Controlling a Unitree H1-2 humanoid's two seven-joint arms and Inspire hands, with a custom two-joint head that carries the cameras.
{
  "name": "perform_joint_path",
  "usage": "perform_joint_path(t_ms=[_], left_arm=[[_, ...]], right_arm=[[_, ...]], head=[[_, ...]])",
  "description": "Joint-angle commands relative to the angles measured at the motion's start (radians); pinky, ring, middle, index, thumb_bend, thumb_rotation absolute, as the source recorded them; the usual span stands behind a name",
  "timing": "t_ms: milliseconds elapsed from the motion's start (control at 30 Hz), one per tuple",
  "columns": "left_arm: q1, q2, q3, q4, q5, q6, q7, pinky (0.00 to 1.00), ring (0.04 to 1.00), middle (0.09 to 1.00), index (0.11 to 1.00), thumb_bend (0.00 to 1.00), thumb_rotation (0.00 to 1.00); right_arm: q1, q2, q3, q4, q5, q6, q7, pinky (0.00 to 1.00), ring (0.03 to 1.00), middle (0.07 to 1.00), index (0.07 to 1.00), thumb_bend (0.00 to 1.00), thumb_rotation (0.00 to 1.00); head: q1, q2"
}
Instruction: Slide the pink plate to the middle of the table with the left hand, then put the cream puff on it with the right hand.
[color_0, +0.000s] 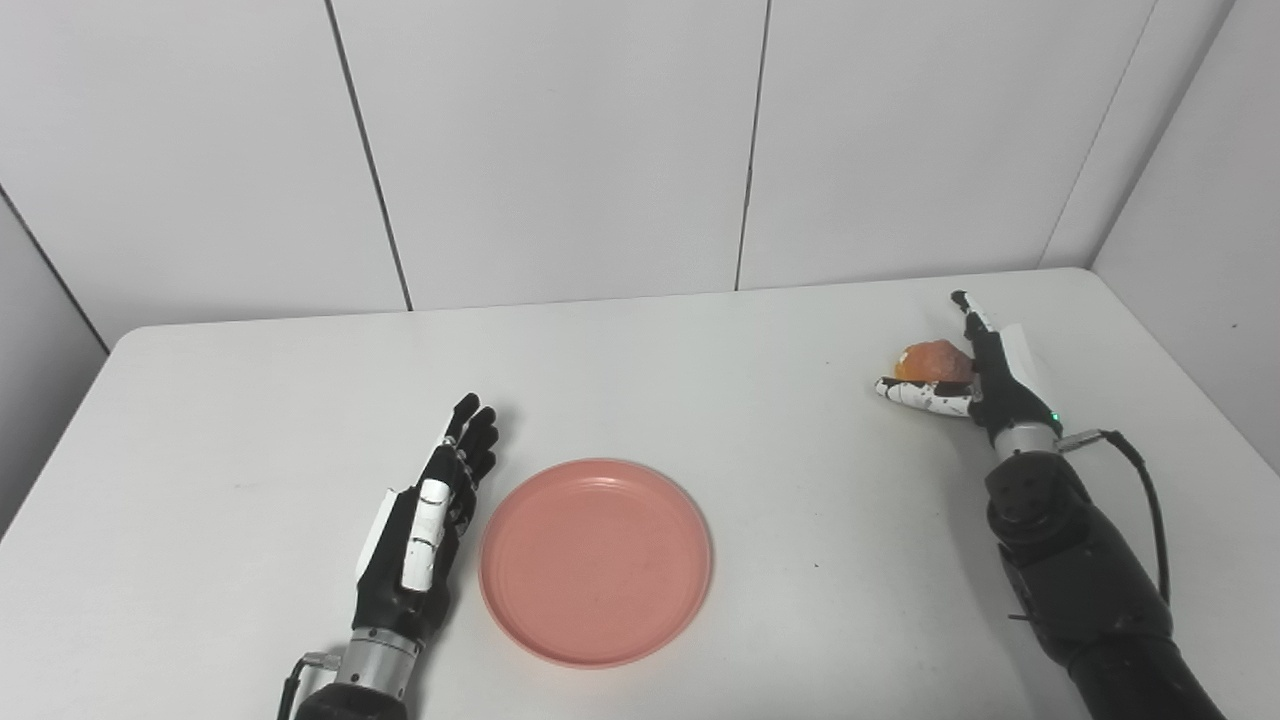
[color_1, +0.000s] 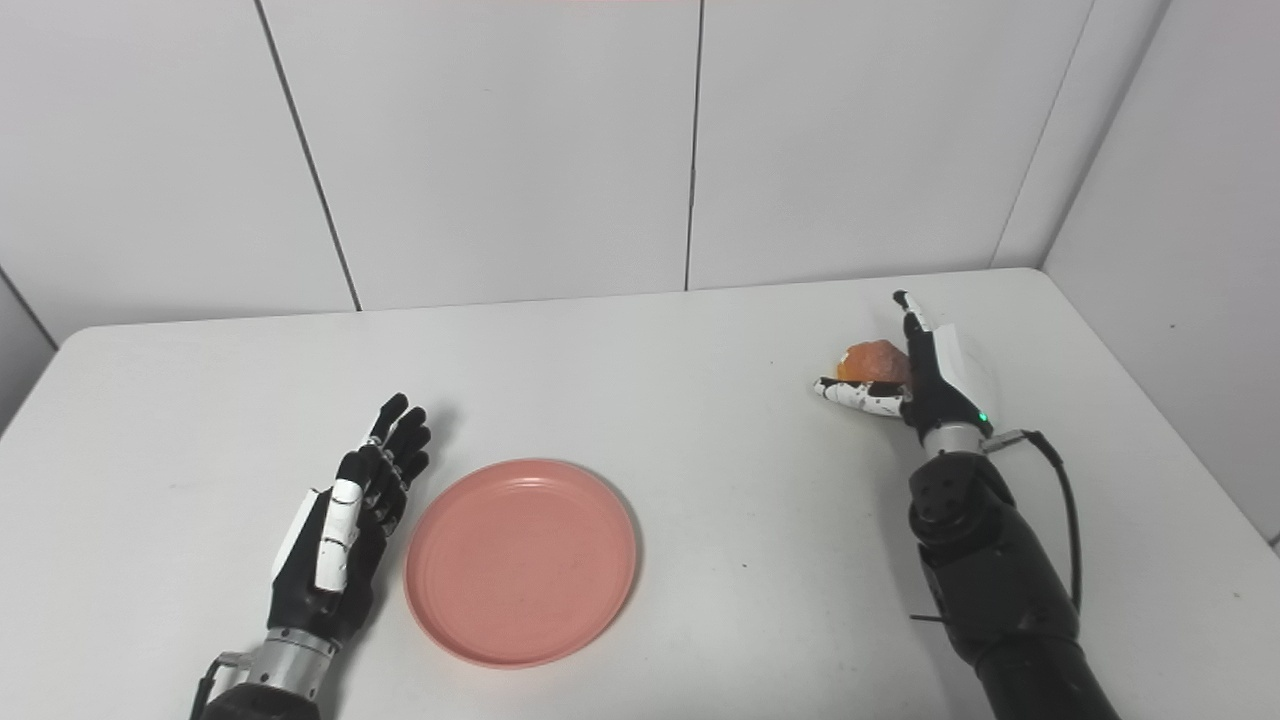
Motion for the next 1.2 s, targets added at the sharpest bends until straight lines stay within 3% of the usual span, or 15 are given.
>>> perform_joint_path(t_ms=[0, 233, 300, 500, 567, 600, 800, 1000, 1167], left_arm=[[0.041, 0.010, 0.013, 0.032, -0.004, -0.029, -0.001, 0.98, 0.974, 0.967, 0.955, 0.60, 1.00], [0.047, 0.007, 0.016, 0.024, -0.008, -0.021, 0.000, 0.99, 0.974, 0.969, 0.956, 0.57, 1.00], [0.048, 0.009, 0.015, 0.018, -0.006, -0.013, -0.001, 0.99, 0.976, 0.972, 0.958, 0.57, 1.00], [0.046, 0.006, 0.017, 0.026, -0.002, -0.029, 0.003, 0.98, 0.973, 0.968, 0.958, 0.56, 1.00], [0.047, 0.004, 0.016, 0.022, 0.000, -0.028, 0.005, 0.98, 0.970, 0.966, 0.953, 0.57, 1.00], [0.049, 0.003, 0.016, 0.016, 0.001, -0.022, 0.008, 0.97, 0.968, 0.964, 0.949, 0.57, 1.00], [0.052, 0.006, 0.012, 0.015, -0.005, -0.017, -0.002, 0.98, 0.972, 0.965, 0.948, 0.58, 1.00], [0.055, -0.005, 0.008, 0.007, 0.006, -0.015, 0.011, 0.98, 0.969, 0.961, 0.941, 0.58, 1.00], [0.063, 0.003, -0.008, -0.009, 0.009, 0.004, 0.002, 1.00, 0.983, 0.976, 0.959, 0.60, 1.00]], right_arm=[[-0.039, -0.019, -0.002, -0.003, 0.003, -0.022, -0.017, 0.77, 0.874, 0.914, 0.910, 0.76, 0.20], [-0.029, -0.013, -0.006, 0.009, 0.029, -0.045, -0.026, 0.73, 0.834, 0.870, 0.865, 0.70, 0.06], [-0.024, -0.008, -0.011, 0.002, 0.037, -0.058, -0.041, 0.59, 0.731, 0.806, 0.816, 0.67, 0.01], [-0.020, -0.001, -0.007, -0.004, 0.016, -0.061, -0.112, 0.48, 0.568, 0.633, 0.667, 0.57, 0.00], [-0.016, 0.001, -0.007, -0.018, 0.012, -0.045, -0.125, 0.43, 0.447, 0.545, 0.614, 0.53, 0.00], [-0.015, 0.002, -0.007, -0.025, 0.009, -0.037, -0.129, 0.41, 0.431, 0.536, 0.601, 0.52, 0.00], [-0.007, 0.007, -0.020, -0.073, -0.010, 0.024, -0.150, 0.35, 0.416, 0.518, 0.497, 0.51, 0.00], [0.002, 0.006, -0.028, -0.131, -0.002, 0.055, -0.127, 0.33, 0.406, 0.508, 0.506, 0.51, 0.00], [0.016, 0.007, -0.033, -0.213, 0.018, 0.029, -0.107, 0.34, 0.399, 0.491, 0.527, 0.51, 0.00]], head=[[0.000, 0.000], [0.001, 0.002], [0.002, 0.003], [0.006, 0.001], [0.006, 0.001], [0.006, 0.001], [0.021, 0.000], [0.045, -0.001], [0.068, 0.000]])
